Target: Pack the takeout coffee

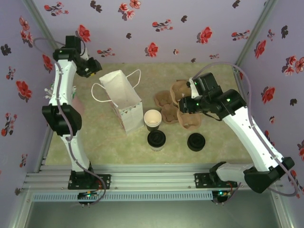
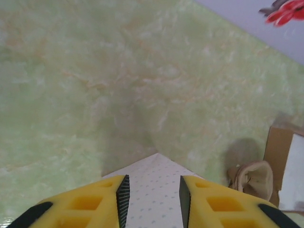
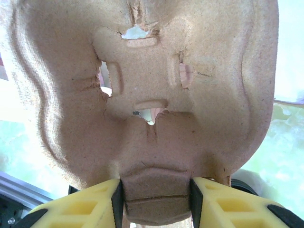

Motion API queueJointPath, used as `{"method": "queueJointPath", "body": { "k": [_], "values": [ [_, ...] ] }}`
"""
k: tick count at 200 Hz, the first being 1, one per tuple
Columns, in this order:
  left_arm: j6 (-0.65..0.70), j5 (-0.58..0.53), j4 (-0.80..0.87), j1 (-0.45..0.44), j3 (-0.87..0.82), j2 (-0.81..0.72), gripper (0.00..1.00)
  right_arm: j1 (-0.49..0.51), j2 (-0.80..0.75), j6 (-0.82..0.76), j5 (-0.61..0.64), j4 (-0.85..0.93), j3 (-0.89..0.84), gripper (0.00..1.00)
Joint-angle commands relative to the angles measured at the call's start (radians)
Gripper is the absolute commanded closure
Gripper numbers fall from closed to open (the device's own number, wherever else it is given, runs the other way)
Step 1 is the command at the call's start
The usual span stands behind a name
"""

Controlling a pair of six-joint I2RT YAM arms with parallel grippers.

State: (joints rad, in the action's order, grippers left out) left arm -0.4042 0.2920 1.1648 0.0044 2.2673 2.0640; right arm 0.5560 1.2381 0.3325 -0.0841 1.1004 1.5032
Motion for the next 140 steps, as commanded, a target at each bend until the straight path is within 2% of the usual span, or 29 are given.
{"method": "queueJointPath", "body": {
  "k": [1,50,140],
  "values": [
    [0.041,0.051,0.021,-0.012,-0.017,0.025,0.67,-0.005,-0.027,0.023,-0.020,0.007,-0.006,0.58],
    [0.061,0.065,0.008,-0.036,-0.071,0.067,0.69,-0.006,-0.032,0.025,-0.023,0.014,-0.003,0.58],
    [0.051,0.102,-0.133,-0.054,-0.388,-0.092,0.69,-0.005,-0.024,0.025,-0.024,0.009,0.002,0.58]
  ]
}}
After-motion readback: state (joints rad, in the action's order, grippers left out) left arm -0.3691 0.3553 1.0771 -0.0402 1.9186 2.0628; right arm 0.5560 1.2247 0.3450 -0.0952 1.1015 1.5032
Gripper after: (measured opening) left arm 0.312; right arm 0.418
